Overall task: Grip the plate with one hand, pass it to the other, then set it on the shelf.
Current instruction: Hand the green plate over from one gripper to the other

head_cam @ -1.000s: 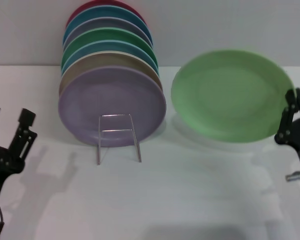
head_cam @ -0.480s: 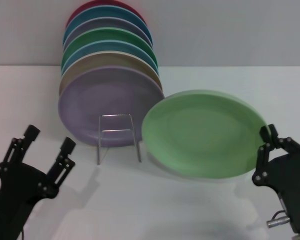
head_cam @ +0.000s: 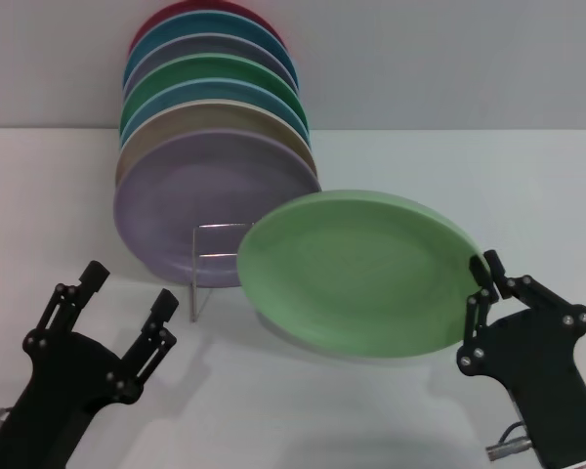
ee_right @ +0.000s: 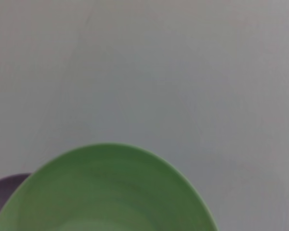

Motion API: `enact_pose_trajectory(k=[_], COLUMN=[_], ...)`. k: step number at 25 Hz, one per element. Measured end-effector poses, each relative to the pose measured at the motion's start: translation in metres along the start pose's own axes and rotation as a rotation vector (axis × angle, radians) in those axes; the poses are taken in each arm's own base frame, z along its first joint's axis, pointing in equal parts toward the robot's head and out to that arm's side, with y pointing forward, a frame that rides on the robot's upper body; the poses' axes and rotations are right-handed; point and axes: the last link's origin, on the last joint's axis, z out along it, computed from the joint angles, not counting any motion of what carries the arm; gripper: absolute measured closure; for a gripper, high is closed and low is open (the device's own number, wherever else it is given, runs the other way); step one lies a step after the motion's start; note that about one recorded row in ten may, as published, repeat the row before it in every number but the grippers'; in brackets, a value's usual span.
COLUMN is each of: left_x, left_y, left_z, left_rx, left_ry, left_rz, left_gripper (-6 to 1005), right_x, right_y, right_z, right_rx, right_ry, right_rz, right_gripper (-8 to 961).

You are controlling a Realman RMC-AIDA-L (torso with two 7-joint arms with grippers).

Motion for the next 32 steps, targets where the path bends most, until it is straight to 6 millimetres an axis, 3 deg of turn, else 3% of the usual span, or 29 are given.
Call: enact_pose_trajectory(k=[17,32], left_x=[-0.014,-0.02], left_y=[0.008,0.014], left_z=[0.006,0.013], left_rx=[-0.01,-0.029], left_ry=[-0.088,-0.125], left_rz=[0.028,0.01], left_gripper=[221,223], right_x=[-0.011,-0.015], right_y=[0.027,0.03], right_z=[-0.003,-0.009], right_rx=[-0.053,-0.064], right_ry=[0.059,0.053], right_rz=[-0.132,-0.172], right_gripper=[929,929])
